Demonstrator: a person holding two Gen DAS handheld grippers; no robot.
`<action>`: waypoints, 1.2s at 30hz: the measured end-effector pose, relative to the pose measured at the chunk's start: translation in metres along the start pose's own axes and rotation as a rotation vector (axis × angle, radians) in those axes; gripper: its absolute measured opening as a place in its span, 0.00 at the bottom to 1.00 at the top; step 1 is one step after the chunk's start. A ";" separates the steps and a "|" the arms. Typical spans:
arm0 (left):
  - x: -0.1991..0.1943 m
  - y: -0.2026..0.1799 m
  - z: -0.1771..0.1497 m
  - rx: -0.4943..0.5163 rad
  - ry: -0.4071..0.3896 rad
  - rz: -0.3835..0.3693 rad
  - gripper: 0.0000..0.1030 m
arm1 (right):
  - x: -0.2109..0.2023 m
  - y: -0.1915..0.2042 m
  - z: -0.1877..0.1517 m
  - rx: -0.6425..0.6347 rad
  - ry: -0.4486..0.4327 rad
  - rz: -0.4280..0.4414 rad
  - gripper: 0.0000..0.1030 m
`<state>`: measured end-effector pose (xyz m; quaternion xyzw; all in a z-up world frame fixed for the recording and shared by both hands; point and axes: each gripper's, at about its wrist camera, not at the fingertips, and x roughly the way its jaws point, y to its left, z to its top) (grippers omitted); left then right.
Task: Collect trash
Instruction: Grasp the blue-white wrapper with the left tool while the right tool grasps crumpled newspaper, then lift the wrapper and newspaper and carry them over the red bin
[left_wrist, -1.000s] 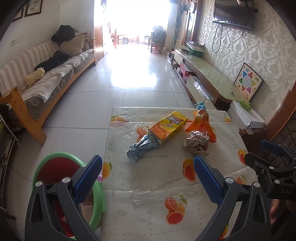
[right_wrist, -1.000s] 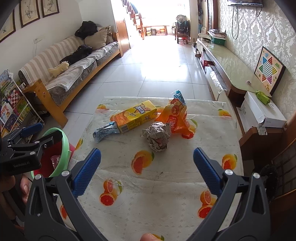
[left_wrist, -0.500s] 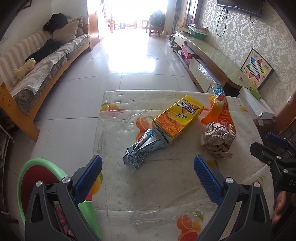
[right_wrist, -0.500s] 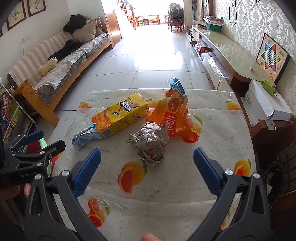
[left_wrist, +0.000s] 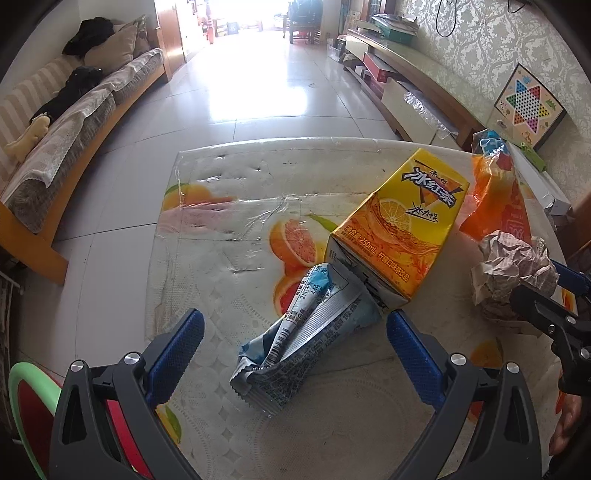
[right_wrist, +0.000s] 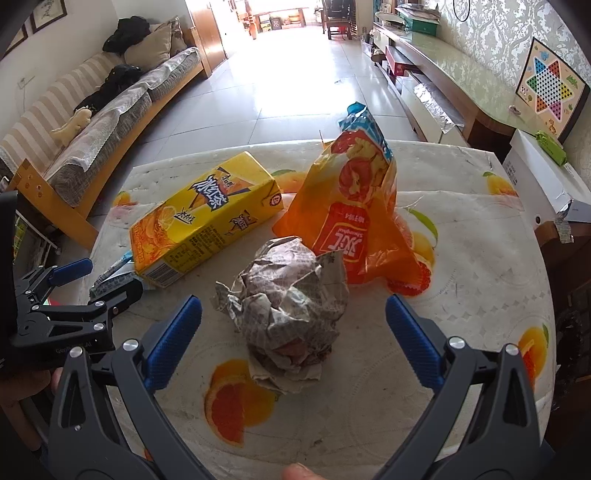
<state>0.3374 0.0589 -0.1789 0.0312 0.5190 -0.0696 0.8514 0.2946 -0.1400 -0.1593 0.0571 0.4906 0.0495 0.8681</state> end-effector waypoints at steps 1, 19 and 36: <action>0.002 -0.001 0.000 0.005 0.001 0.002 0.91 | 0.002 0.001 0.000 -0.002 -0.001 -0.001 0.95; -0.009 -0.005 -0.011 0.036 -0.002 -0.022 0.20 | -0.005 0.008 -0.007 -0.026 -0.007 0.008 0.44; -0.130 -0.018 -0.038 -0.008 -0.134 -0.041 0.20 | -0.116 0.016 -0.015 -0.065 -0.130 0.015 0.44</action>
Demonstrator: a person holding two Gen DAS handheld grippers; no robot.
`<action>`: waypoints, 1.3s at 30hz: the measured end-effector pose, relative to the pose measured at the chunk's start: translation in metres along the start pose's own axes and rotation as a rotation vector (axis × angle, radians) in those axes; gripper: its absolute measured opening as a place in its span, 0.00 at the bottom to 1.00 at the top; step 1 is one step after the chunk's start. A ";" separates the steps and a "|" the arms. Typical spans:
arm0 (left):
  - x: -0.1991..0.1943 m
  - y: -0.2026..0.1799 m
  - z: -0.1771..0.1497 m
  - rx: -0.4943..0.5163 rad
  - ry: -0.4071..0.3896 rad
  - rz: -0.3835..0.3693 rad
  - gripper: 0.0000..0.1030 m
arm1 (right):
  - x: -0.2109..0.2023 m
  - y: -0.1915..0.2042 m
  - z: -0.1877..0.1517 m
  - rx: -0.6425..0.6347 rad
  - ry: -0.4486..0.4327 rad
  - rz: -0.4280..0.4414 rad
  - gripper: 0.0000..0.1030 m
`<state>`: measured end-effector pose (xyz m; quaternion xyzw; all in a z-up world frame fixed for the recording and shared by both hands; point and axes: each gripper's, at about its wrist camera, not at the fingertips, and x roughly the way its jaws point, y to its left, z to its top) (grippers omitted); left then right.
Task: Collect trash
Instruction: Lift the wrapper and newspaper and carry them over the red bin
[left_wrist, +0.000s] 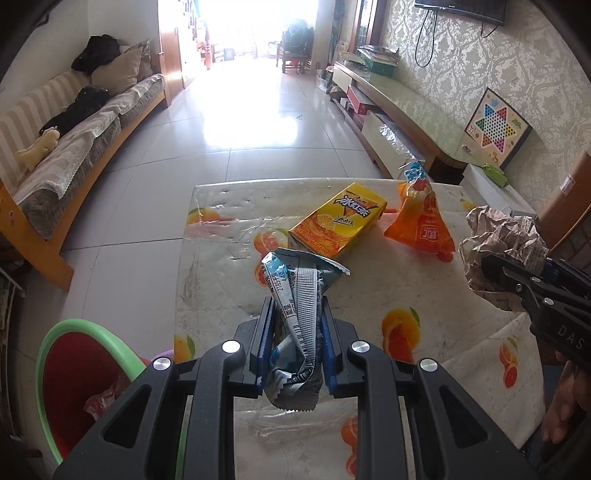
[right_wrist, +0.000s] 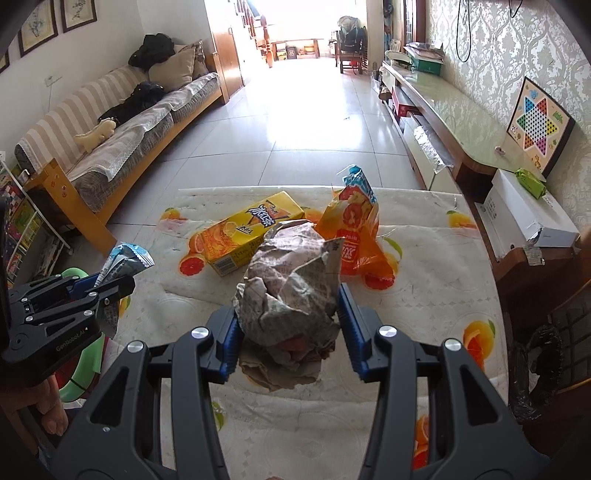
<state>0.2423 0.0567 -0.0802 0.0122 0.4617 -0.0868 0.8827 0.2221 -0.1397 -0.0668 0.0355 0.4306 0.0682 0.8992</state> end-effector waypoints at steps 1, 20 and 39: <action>-0.011 0.002 -0.003 -0.005 -0.011 -0.002 0.20 | -0.009 0.001 -0.003 -0.003 -0.006 0.003 0.44; -0.167 -0.006 -0.054 -0.055 -0.216 0.065 0.20 | -0.130 0.038 -0.039 -0.095 -0.136 0.029 0.44; -0.184 0.073 -0.073 -0.168 -0.223 0.169 0.21 | -0.125 0.115 -0.032 -0.227 -0.144 0.110 0.44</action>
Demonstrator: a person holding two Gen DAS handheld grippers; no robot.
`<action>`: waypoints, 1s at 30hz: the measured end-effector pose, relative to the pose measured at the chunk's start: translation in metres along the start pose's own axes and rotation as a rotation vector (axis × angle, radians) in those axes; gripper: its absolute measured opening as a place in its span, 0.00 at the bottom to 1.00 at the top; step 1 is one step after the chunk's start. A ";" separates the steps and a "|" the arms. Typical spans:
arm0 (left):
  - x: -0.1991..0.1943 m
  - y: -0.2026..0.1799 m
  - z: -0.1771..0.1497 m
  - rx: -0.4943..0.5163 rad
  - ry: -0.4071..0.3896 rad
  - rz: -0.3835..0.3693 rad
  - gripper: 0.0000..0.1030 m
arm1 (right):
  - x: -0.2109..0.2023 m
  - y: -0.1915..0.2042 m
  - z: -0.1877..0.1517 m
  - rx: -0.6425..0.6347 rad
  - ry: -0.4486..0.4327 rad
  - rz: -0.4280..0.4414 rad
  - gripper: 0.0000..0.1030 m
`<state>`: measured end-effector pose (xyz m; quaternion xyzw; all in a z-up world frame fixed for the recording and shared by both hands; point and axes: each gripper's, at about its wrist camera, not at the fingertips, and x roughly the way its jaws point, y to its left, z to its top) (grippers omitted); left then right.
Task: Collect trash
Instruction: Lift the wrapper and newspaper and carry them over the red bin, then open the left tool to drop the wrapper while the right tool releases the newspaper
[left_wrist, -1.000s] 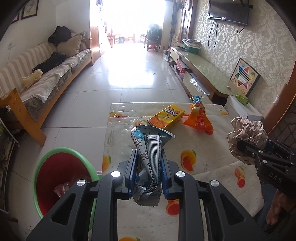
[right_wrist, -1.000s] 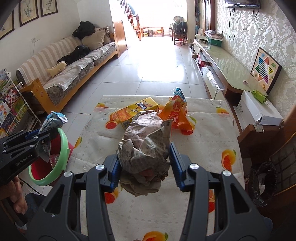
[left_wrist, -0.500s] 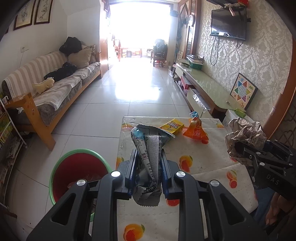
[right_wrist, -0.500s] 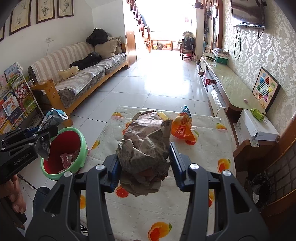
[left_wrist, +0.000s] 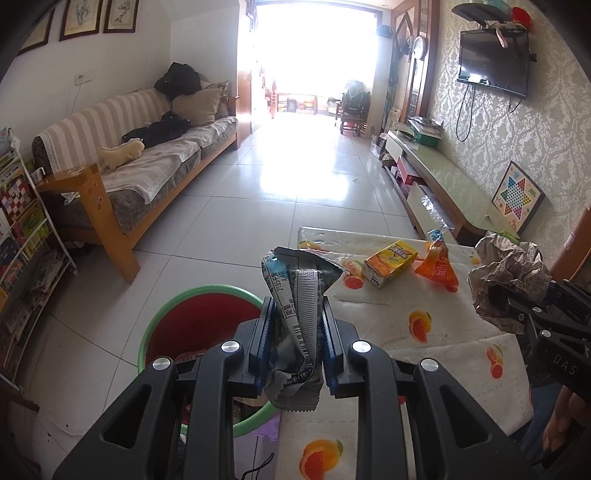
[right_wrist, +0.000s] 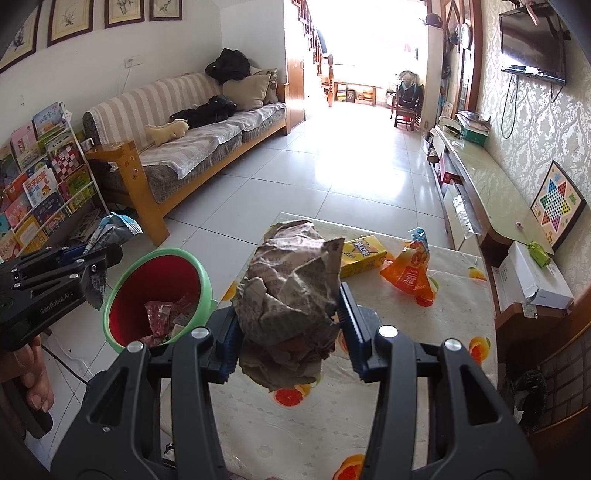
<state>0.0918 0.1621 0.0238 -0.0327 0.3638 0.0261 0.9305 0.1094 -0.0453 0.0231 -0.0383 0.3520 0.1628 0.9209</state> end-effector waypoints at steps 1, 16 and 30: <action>0.002 0.008 0.000 -0.010 0.004 0.013 0.21 | 0.002 0.004 0.001 -0.008 0.001 0.006 0.44; 0.054 0.101 -0.006 -0.120 0.088 0.105 0.51 | 0.044 0.073 0.015 -0.092 0.042 0.089 0.44; 0.035 0.146 -0.013 -0.220 0.030 0.200 0.90 | 0.082 0.130 0.025 -0.153 0.070 0.188 0.45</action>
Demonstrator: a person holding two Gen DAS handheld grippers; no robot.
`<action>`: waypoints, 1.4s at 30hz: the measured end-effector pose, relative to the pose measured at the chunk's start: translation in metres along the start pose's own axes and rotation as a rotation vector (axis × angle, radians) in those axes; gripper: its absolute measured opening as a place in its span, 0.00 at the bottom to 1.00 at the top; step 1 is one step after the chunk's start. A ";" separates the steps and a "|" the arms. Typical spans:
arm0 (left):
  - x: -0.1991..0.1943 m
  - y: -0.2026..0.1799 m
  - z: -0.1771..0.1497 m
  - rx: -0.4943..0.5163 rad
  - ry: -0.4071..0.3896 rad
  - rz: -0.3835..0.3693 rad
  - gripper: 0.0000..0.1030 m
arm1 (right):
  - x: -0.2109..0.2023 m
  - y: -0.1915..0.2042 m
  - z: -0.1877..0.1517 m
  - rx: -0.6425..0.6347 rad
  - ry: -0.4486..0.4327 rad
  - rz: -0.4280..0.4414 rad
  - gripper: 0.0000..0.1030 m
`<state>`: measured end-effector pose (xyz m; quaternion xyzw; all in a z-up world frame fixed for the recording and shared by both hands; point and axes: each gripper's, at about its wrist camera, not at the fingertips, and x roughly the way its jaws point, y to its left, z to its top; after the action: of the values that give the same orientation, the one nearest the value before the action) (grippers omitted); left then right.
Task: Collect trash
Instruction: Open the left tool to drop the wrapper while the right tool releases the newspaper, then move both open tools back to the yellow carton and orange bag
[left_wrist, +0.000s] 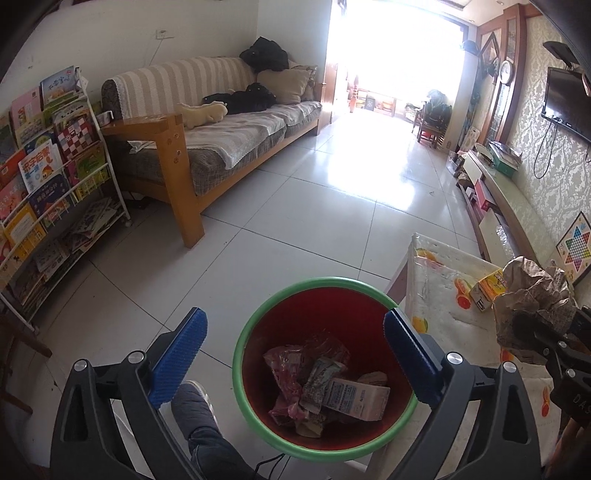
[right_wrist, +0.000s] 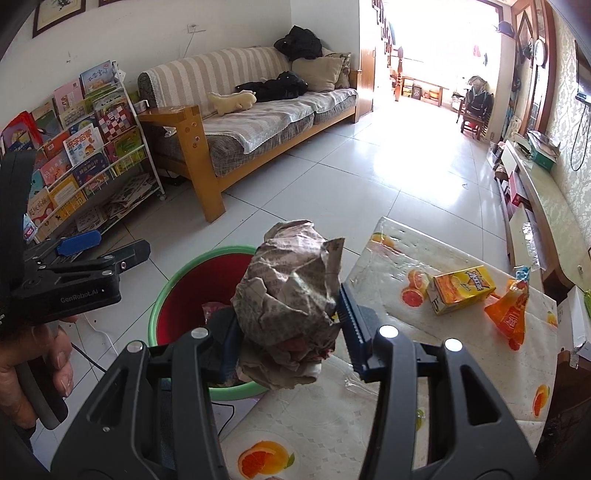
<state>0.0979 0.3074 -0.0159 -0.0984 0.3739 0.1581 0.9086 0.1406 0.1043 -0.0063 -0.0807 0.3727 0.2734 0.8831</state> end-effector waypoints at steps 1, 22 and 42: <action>-0.001 0.005 0.001 -0.011 -0.004 0.008 0.91 | 0.005 0.004 0.001 -0.003 0.004 0.007 0.45; -0.016 0.063 -0.002 -0.119 -0.051 0.070 0.92 | 0.055 0.072 0.011 -0.108 0.068 0.103 0.86; -0.037 -0.066 0.003 0.067 -0.051 -0.138 0.92 | -0.039 -0.049 -0.014 0.053 -0.030 -0.071 0.95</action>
<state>0.0990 0.2388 0.0170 -0.0894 0.3478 0.0851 0.9294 0.1358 0.0416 0.0082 -0.0664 0.3635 0.2331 0.8995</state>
